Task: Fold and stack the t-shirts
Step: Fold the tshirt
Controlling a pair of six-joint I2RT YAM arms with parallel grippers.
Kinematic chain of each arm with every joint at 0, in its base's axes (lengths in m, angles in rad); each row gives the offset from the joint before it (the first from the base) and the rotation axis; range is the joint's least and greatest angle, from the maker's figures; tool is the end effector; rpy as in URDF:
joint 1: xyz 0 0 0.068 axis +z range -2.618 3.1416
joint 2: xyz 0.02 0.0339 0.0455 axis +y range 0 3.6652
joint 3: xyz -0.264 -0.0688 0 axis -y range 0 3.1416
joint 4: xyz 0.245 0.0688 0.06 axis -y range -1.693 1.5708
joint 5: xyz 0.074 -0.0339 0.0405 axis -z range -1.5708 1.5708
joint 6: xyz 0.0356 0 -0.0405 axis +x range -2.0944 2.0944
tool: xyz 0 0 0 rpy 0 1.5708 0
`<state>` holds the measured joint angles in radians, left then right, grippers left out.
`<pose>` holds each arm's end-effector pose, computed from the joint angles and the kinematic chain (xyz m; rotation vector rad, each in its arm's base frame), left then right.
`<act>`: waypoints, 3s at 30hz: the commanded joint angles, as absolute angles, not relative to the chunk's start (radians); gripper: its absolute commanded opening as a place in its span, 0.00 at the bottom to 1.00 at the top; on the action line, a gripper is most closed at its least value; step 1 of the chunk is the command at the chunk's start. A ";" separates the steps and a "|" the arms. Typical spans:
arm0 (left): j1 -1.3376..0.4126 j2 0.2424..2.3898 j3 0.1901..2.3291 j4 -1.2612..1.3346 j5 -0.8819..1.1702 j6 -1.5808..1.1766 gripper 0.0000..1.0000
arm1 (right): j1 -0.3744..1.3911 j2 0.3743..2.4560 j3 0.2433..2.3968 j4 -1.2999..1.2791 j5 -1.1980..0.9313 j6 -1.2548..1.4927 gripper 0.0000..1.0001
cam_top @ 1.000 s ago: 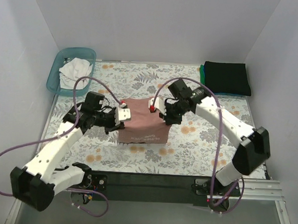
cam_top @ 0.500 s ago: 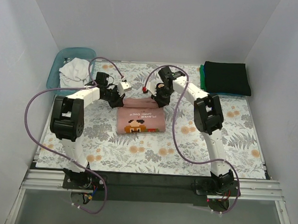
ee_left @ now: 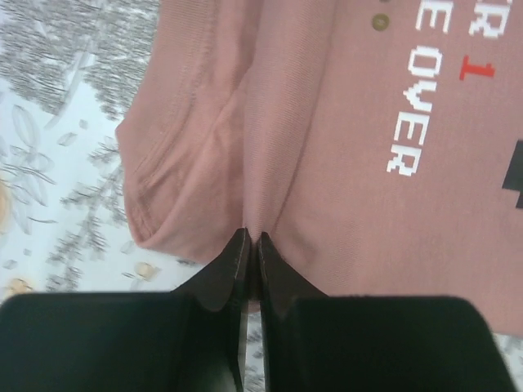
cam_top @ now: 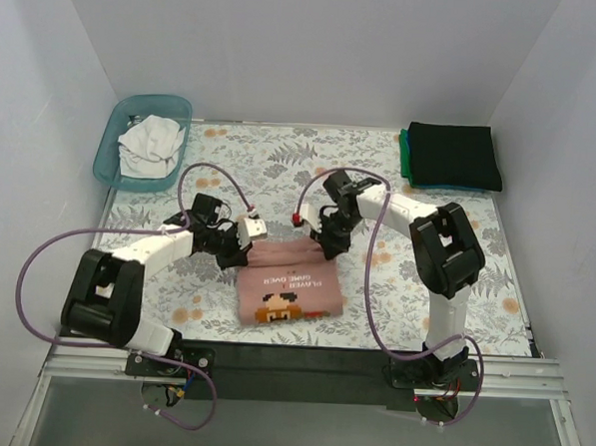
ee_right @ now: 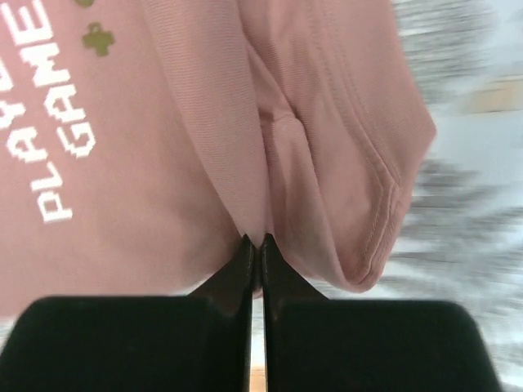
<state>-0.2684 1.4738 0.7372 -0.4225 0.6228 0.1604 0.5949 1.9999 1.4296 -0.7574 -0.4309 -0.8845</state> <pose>0.2427 -0.0883 0.1618 0.7339 2.5378 -0.8769 0.3180 0.2332 0.1686 -1.9352 2.0101 0.5549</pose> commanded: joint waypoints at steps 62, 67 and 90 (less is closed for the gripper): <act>-0.626 1.447 0.868 -0.319 0.658 0.140 0.00 | 0.592 2.500 1.761 -0.934 -1.075 -0.486 0.04; -0.617 1.456 0.874 -0.249 0.621 0.152 0.00 | 0.592 2.494 1.735 -0.933 -1.074 -0.502 0.04; -0.546 1.545 0.890 -0.034 0.623 0.209 0.00 | 0.592 2.496 1.707 -0.934 -1.081 -0.514 0.03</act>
